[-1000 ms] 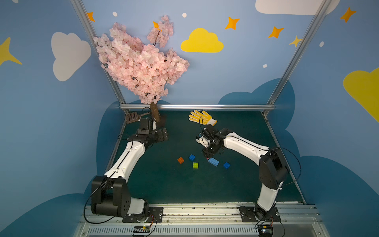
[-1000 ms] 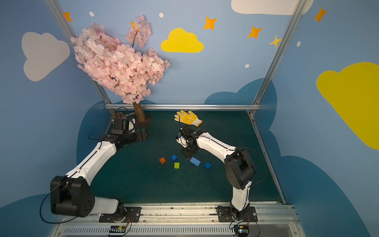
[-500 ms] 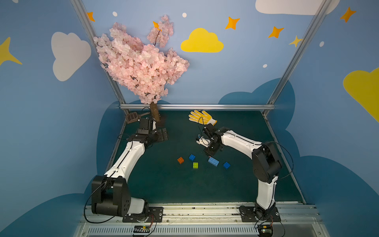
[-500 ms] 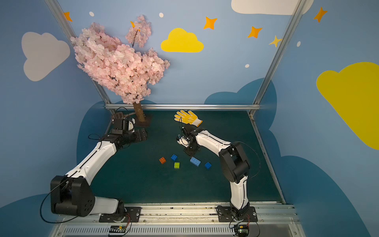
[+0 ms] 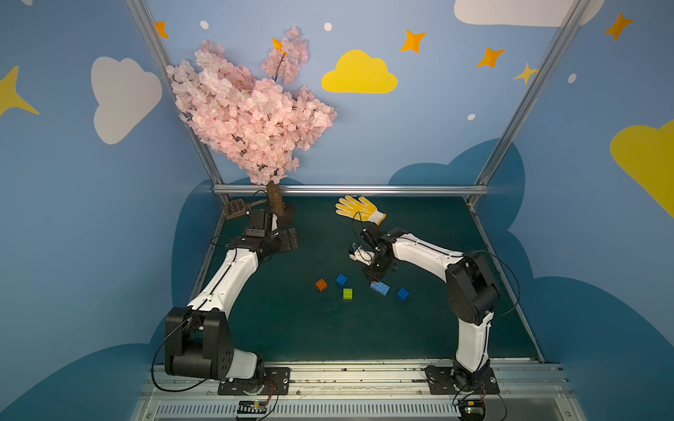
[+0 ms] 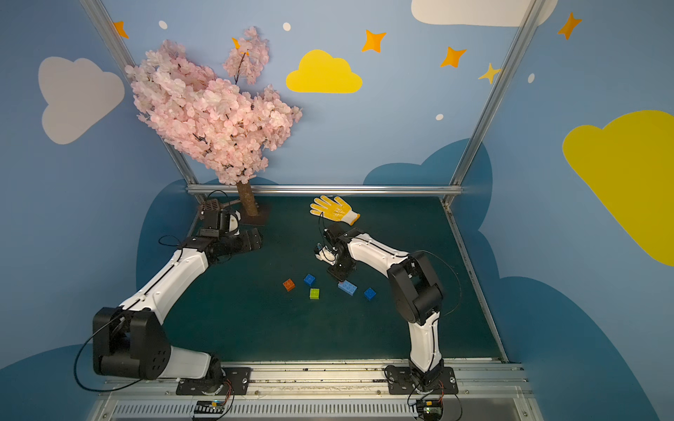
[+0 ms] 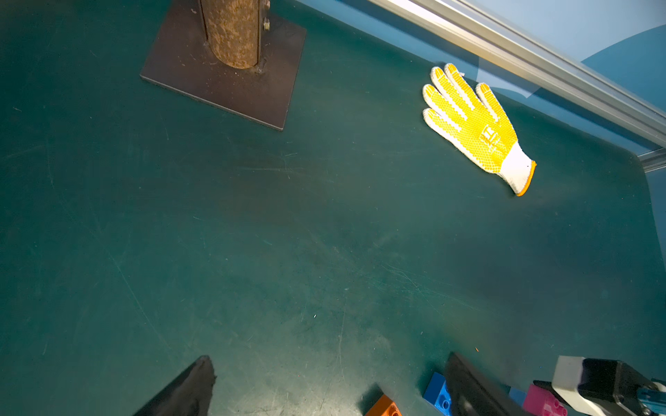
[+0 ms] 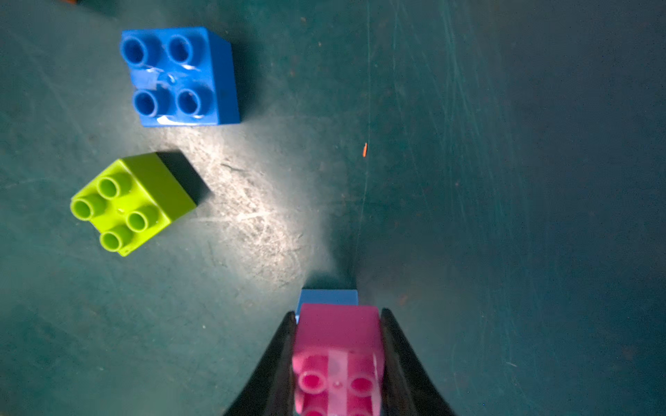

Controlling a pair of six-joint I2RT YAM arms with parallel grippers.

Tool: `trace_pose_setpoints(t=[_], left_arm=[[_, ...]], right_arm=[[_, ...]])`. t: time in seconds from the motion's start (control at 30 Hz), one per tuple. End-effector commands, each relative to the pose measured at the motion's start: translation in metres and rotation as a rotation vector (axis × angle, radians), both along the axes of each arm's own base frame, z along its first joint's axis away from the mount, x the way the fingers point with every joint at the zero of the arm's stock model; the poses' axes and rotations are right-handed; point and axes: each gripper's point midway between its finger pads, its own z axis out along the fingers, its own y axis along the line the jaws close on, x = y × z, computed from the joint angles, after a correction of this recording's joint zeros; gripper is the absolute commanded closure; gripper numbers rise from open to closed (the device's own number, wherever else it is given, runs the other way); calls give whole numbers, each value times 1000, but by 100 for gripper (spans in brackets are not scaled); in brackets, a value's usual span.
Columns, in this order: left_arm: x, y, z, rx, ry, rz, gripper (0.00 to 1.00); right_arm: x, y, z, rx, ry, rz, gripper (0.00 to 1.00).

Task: Assemble the letter y with lego
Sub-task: Assemble the lego brick with the lego brick.

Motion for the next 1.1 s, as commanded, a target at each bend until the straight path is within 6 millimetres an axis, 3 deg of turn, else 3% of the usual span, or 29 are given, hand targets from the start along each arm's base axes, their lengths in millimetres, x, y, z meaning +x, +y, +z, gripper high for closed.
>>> trace_pose_setpoints(t=[0.0, 1.07], left_arm=[[1, 2, 4, -5, 5, 6, 0], [2, 3, 4, 2, 3, 10, 0]], right_arm=[[-6, -1, -10, -3, 36, -5, 100], [-19, -1, -35, -46, 53, -15, 100]])
